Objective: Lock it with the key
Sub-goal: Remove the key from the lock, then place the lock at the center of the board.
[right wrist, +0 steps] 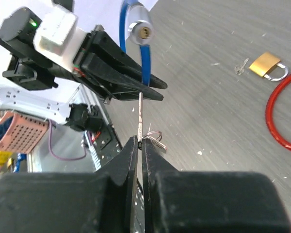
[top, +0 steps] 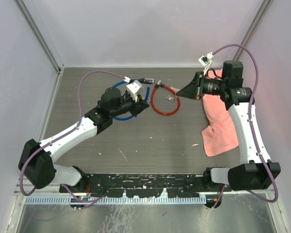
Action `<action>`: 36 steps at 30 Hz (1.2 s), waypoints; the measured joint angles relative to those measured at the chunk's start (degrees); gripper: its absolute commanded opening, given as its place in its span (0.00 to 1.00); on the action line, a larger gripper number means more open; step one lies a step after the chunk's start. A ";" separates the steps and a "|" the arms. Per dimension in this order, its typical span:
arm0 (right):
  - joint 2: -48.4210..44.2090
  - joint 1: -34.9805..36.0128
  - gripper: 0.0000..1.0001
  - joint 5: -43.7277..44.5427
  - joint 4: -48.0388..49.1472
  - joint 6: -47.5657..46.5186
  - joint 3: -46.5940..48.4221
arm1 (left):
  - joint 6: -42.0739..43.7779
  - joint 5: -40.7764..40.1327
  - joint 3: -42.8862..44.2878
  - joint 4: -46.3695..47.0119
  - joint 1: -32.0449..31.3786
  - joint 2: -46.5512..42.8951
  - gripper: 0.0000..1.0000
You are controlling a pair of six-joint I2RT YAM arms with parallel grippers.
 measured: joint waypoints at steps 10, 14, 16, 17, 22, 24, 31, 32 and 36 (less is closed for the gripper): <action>-10.47 2.32 0.01 10.40 -1.62 -12.33 4.92 | -1.90 -1.77 -0.22 -3.61 3.41 0.55 0.00; -11.61 2.32 0.02 11.98 -0.52 -15.67 -0.20 | -2.12 0.70 0.13 -9.94 5.20 0.52 0.00; -10.23 2.51 0.02 12.37 0.79 -16.09 -6.88 | -3.65 1.55 -0.26 -13.38 7.37 0.52 0.00; -9.18 2.95 0.02 12.63 1.01 -16.04 -9.86 | -4.87 1.97 -0.79 -14.73 8.72 0.52 0.00; 2.19 11.96 0.05 17.07 4.39 -15.13 -21.77 | -13.16 1.62 -6.58 -20.79 14.38 0.63 0.00; 5.97 18.16 0.05 18.53 6.82 -13.81 -24.76 | -16.02 1.03 -8.63 -22.51 15.26 1.40 0.00; 23.69 30.27 0.10 22.12 14.60 -10.12 -18.71 | -23.43 -2.89 -12.37 -24.92 15.50 8.55 0.15; 26.34 31.52 0.11 22.91 15.63 -9.51 -17.03 | -24.24 -3.98 -12.55 -24.94 15.54 8.96 0.21; 35.15 34.95 0.12 24.11 17.79 -8.02 -10.60 | -25.77 -8.26 -12.85 -24.57 16.28 8.61 0.26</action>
